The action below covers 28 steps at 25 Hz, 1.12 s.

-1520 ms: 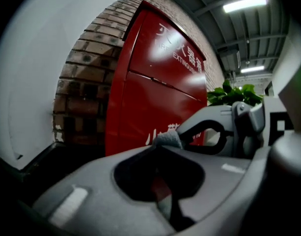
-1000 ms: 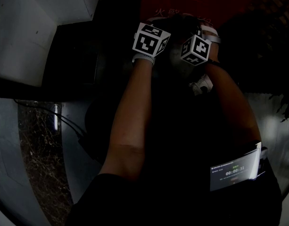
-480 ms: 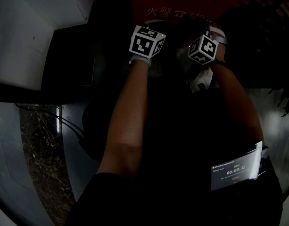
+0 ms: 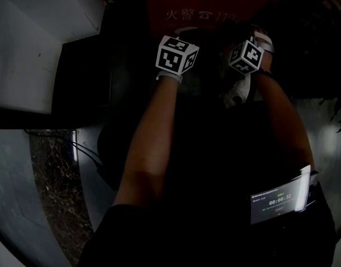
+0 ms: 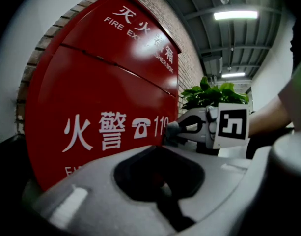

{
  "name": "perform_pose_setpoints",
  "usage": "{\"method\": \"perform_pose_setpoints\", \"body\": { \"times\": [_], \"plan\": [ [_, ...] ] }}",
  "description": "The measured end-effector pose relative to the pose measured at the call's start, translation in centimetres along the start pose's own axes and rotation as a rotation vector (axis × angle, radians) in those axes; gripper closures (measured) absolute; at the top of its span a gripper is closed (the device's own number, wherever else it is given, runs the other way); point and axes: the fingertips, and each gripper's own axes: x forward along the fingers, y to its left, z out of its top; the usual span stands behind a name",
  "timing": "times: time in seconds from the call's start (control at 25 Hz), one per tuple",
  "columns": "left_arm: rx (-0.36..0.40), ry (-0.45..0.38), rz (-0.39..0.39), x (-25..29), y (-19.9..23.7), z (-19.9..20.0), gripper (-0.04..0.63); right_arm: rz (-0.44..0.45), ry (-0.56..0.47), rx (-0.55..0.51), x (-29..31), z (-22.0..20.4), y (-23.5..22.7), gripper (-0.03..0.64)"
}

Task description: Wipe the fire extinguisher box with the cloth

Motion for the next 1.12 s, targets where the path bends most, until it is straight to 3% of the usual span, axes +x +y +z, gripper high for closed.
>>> {"method": "perform_pose_setpoints", "body": {
  "times": [0.32,0.6,0.72,0.96,1.12],
  "plan": [
    [0.048,-0.007,-0.101,1.2,-3.4,-0.2,0.592,0.000,0.030,0.033,0.1,-2.7,-0.1,0.584],
    [0.014,-0.012,-0.057,0.4,-2.1,-0.4,0.592,0.018,0.117,0.094,-0.5,-5.4,-0.2,0.584],
    [0.010,0.003,-0.028,-0.1,-1.6,-0.9,0.592,0.029,0.073,0.071,-1.7,-3.3,0.8,0.583],
    [-0.004,0.034,0.087,-2.2,1.0,-1.6,0.592,0.040,-0.067,0.002,-3.3,4.9,2.5,0.584],
    [0.035,0.122,0.144,-3.8,2.8,-3.6,0.592,0.072,-0.149,-0.052,-3.5,10.7,5.1,0.584]
  ]
}}
